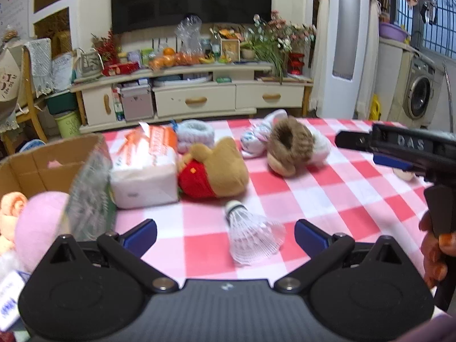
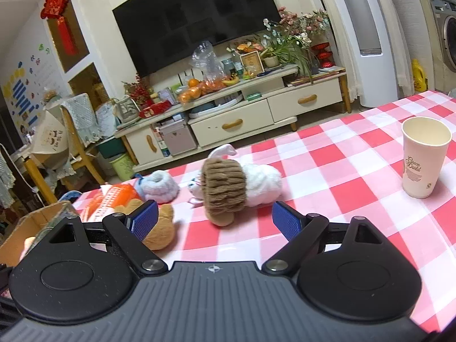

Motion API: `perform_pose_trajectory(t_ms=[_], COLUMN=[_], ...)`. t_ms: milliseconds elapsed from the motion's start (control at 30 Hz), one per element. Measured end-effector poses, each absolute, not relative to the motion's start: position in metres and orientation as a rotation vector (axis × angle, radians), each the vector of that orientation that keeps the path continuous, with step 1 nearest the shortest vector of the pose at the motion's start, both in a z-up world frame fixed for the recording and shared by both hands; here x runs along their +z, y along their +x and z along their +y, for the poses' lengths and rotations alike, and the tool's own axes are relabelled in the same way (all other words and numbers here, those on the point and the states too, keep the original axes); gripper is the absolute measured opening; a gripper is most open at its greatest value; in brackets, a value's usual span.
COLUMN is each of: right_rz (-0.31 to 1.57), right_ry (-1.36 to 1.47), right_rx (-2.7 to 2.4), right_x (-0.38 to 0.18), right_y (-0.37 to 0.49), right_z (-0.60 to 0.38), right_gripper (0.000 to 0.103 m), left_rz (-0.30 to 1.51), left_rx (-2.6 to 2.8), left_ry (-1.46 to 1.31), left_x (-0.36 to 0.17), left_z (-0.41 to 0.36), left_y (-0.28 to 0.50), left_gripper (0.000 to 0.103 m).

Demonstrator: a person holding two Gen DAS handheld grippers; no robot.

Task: Organize soft objects
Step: 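Move the left gripper to the white shuttlecock while the right reaches the brown fuzzy ring, then close the left gripper on the shuttlecock while the right grips the brown fuzzy ring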

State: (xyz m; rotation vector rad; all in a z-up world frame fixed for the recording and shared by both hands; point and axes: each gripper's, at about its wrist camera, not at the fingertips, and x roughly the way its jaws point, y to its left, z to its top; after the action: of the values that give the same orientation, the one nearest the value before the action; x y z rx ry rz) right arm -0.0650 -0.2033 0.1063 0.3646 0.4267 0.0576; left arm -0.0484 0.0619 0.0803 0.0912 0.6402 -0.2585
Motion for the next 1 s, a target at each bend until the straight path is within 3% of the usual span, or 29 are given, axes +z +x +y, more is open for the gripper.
perform_pose_trajectory(t_ms=[833,1000], right_rz=[0.414,0.404], right_ry=[0.274,0.245], right_rx=[0.063,0.052], right_x=[0.094,0.094], right_y=[-0.01,0.002], right_z=[-0.205,-0.202], right_gripper=[0.103,0.103], left_rz=[0.727,0.737], left_rx=[-0.179,-0.169], left_ry=[0.063,0.039], left_x=[0.039,0.036], left_z=[0.015,0.015], left_y=[0.0,0.005], left_gripper=[0.102,0.096])
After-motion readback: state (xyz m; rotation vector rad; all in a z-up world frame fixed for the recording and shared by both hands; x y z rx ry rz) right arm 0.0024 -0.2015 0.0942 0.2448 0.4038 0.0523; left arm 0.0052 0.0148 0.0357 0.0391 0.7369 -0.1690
